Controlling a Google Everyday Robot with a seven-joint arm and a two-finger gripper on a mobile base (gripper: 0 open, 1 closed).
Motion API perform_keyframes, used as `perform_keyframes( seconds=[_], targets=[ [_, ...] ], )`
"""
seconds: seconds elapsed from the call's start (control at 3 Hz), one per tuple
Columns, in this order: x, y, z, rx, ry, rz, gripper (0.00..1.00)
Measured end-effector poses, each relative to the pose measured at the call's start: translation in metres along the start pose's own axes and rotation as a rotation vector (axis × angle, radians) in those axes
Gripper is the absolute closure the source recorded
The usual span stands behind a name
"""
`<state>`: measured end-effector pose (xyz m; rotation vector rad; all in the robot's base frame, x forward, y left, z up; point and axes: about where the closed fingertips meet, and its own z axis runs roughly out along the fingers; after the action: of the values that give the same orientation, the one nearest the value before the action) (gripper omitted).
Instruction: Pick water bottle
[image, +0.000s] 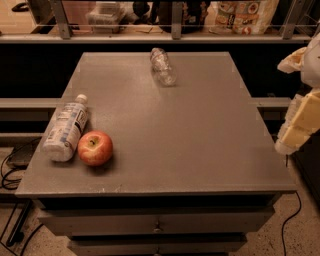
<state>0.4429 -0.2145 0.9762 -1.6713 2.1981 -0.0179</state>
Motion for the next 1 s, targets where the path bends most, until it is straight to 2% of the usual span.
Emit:
perform_keyframes(
  seconds=[0.33,0.67,1.0],
  targets=[
    [-0.015,-0.012,0.016,0.0,-0.202,0.056,0.0],
    [-0.066,-0.032,0.027,0.072,-0.382,0.073,0.0],
    [-0.098,-0.06,0.038,0.16,-0.382,0.078,0.0]
  ],
)
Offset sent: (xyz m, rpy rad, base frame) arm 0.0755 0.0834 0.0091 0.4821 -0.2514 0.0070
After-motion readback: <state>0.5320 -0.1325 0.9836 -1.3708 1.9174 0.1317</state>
